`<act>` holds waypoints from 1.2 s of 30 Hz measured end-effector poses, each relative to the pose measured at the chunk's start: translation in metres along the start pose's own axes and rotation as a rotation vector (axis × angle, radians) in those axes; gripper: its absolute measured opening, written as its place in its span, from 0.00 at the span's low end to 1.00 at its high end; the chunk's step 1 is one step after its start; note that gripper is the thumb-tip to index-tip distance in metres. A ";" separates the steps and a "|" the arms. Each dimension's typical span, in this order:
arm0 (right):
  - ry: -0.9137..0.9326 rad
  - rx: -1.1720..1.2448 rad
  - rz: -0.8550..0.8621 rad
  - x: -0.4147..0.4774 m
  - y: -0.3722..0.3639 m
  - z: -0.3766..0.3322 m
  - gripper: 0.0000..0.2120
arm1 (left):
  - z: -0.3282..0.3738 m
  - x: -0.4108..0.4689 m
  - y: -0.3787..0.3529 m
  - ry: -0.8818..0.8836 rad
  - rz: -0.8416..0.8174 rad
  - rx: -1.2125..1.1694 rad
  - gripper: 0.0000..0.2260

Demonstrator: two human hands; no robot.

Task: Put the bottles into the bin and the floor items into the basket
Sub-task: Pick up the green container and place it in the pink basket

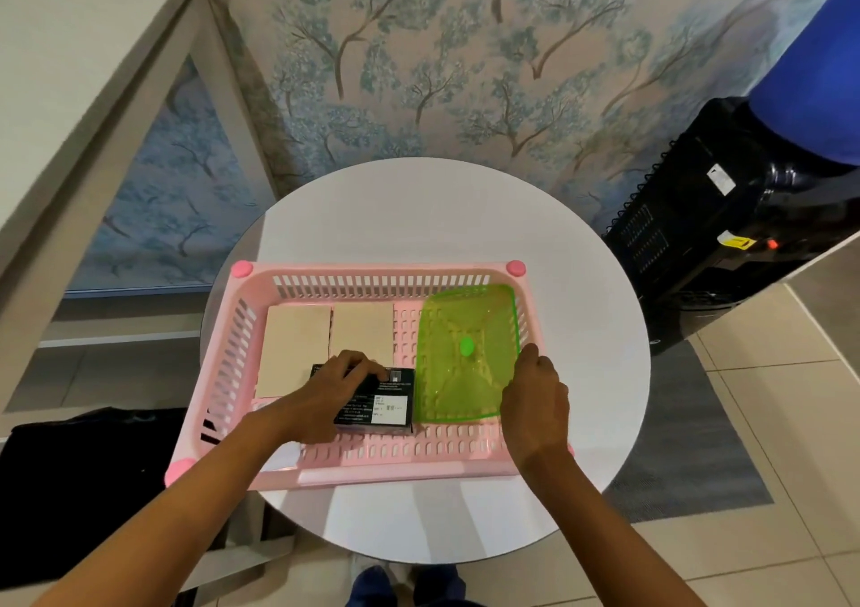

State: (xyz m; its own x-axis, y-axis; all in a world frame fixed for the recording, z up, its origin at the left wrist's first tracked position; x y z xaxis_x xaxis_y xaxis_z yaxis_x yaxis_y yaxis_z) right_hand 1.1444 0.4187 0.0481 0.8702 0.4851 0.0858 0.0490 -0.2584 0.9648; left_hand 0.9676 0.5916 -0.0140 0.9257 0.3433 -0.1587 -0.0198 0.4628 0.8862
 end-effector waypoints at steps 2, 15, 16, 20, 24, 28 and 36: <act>0.048 -0.080 -0.039 0.001 -0.004 0.000 0.19 | -0.001 0.002 0.000 -0.024 -0.022 0.038 0.37; 0.183 -0.247 -0.179 0.002 -0.031 -0.010 0.14 | 0.005 -0.010 -0.023 0.004 -0.221 0.068 0.35; 0.183 -0.254 -0.186 0.002 -0.031 -0.012 0.15 | 0.006 -0.010 -0.024 0.020 -0.228 0.037 0.34; 0.206 -0.246 -0.190 0.003 -0.031 -0.017 0.15 | 0.005 -0.005 -0.012 0.162 -0.086 -0.116 0.32; 0.208 -0.197 -0.158 0.006 -0.025 -0.021 0.15 | 0.006 0.001 0.014 0.259 0.176 -0.119 0.20; 0.283 -0.056 -0.087 0.009 -0.018 -0.032 0.10 | 0.014 0.001 0.033 0.313 0.393 -0.182 0.10; 0.585 0.325 -0.087 0.004 -0.002 -0.076 0.05 | 0.039 -0.017 0.050 0.371 0.631 -0.319 0.10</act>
State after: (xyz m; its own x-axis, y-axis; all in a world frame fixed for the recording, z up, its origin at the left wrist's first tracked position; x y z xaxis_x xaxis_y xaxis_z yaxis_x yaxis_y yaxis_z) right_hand 1.1107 0.4852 0.0654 0.4521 0.8645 0.2199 0.3316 -0.3917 0.8583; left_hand 0.9660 0.5768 0.0499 0.5193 0.8418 0.1471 -0.6568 0.2829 0.6990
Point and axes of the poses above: each hand's wrist, its own x-axis towards the middle knuckle, its own y-axis out of the back of the hand, z = x × y, the point moved 6 cm from there along x, towards the middle knuckle, and after that the axes turned 12 degrees about z, right-handed, at the moved point
